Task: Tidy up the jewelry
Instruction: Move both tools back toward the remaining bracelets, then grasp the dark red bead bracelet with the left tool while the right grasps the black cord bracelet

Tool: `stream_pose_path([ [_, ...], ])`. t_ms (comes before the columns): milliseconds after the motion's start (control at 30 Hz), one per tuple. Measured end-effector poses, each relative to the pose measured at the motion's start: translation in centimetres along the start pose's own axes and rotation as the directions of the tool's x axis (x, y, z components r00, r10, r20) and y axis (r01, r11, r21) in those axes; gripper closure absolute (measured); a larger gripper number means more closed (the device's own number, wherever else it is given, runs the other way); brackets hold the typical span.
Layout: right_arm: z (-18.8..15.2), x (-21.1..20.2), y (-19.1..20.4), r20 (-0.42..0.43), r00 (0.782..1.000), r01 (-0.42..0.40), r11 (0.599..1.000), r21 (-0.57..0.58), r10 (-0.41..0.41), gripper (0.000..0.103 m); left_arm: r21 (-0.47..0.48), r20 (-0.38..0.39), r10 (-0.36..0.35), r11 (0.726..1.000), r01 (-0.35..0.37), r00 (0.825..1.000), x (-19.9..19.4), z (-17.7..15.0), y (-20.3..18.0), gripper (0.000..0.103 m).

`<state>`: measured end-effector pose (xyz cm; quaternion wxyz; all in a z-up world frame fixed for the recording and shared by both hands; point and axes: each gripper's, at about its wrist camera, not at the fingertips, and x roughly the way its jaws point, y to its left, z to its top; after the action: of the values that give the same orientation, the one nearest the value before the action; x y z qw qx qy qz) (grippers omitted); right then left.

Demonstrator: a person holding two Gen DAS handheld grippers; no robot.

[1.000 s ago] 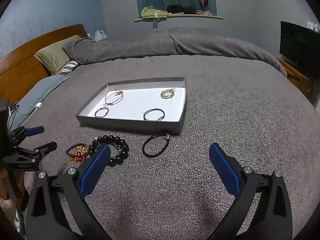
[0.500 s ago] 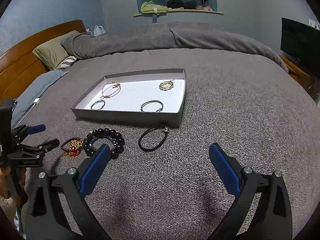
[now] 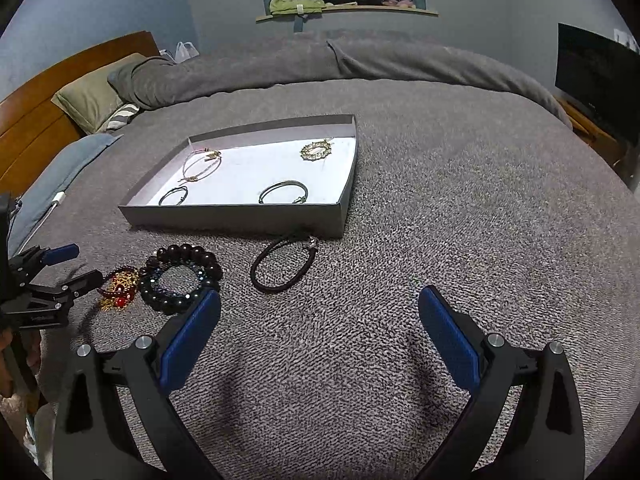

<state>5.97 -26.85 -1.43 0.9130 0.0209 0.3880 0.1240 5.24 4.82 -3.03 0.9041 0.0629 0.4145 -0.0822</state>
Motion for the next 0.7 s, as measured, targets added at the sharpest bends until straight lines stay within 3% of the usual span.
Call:
stream_pose_path([
  [33,0.0,0.2,0.0,-0.003,1.0,-0.001,1.0,-0.003,0.001,0.006,0.004,-0.002,-0.006,1.0,0.006,1.0,0.1,0.0,-0.1,0.018],
  [100,-0.1,0.5,0.1,-0.007,1.0,0.001,1.0,-0.008,-0.001,0.006,0.016,-0.018,-0.024,1.0,0.025,1.0,0.5,-0.1,-0.4,0.036],
  [300,0.0,1.6,0.3,-0.011,1.0,0.012,1.0,-0.023,-0.013,0.006,0.04,-0.049,-0.082,0.996,0.084,0.995,1.3,-0.2,-1.0,0.061],
  [433,0.3,2.6,0.5,-0.021,1.0,0.005,1.0,-0.027,-0.005,0.008,0.047,-0.058,-0.108,0.993,0.111,0.992,1.5,-0.3,-1.2,0.067],
  [700,0.7,5.2,1.8,-0.065,0.998,-0.018,0.998,-0.053,0.014,0.024,0.056,-0.077,-0.137,0.988,0.142,0.988,1.9,-0.4,-1.1,0.08],
])
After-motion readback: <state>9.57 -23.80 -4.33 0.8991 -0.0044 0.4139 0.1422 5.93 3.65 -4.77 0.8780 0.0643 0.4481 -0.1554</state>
